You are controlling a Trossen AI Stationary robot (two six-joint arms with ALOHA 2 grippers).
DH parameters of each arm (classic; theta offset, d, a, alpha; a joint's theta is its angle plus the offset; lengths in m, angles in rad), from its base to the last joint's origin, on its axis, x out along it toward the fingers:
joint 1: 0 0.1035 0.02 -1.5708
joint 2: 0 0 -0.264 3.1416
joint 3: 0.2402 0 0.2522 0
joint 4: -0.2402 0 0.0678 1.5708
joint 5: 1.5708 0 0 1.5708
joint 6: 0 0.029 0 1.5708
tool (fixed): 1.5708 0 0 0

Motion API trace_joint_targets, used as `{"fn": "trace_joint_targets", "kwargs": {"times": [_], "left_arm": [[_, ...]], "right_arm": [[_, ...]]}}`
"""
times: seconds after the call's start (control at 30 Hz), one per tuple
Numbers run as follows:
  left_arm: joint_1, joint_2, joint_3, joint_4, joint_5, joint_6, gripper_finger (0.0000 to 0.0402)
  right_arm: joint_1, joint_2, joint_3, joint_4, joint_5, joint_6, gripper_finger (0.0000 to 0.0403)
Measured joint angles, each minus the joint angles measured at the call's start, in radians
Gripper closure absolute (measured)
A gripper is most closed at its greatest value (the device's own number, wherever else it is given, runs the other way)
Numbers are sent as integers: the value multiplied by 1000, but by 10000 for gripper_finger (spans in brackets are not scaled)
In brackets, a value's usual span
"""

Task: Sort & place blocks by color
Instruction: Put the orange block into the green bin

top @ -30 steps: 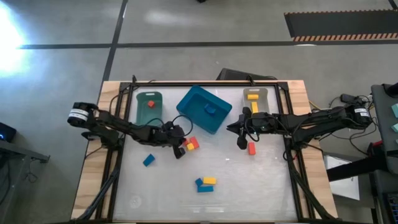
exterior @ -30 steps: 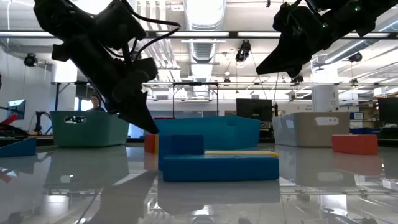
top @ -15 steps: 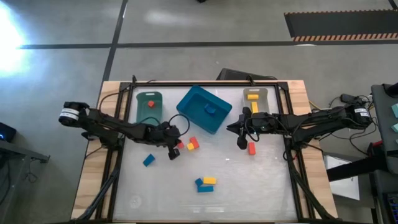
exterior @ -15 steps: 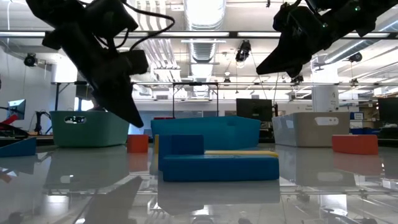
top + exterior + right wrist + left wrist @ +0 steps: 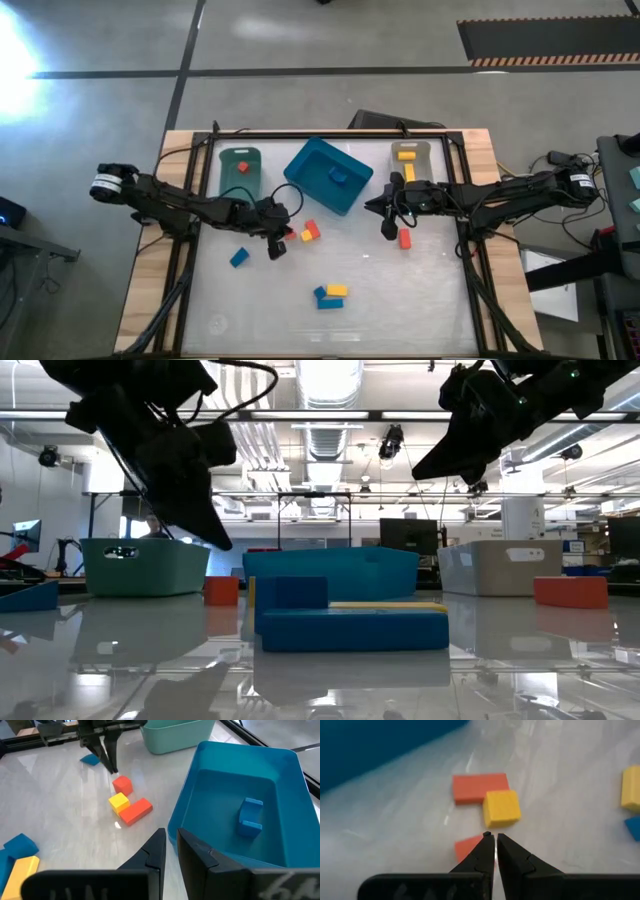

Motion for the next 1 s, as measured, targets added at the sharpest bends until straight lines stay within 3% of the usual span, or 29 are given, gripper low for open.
{"fn": "trace_joint_targets", "kwargs": {"times": [0.13, 0.4, 0.53, 1.0], "left_arm": [[-10, 17, 2, 2, 34, 0, 351], [-16, 25, -2, 2, 28, 0, 212], [-16, 34, -2, 3, 17, 1, 165], [-16, 118, 2, 21, -59, 2, 147]], "right_arm": [[0, 0, 0, 0, 0, 0, 367], [0, 0, 0, 0, 0, 0, 367], [0, 0, 0, 0, 0, 0, 367], [0, 0, 0, 0, 0, -1, 367]]}}
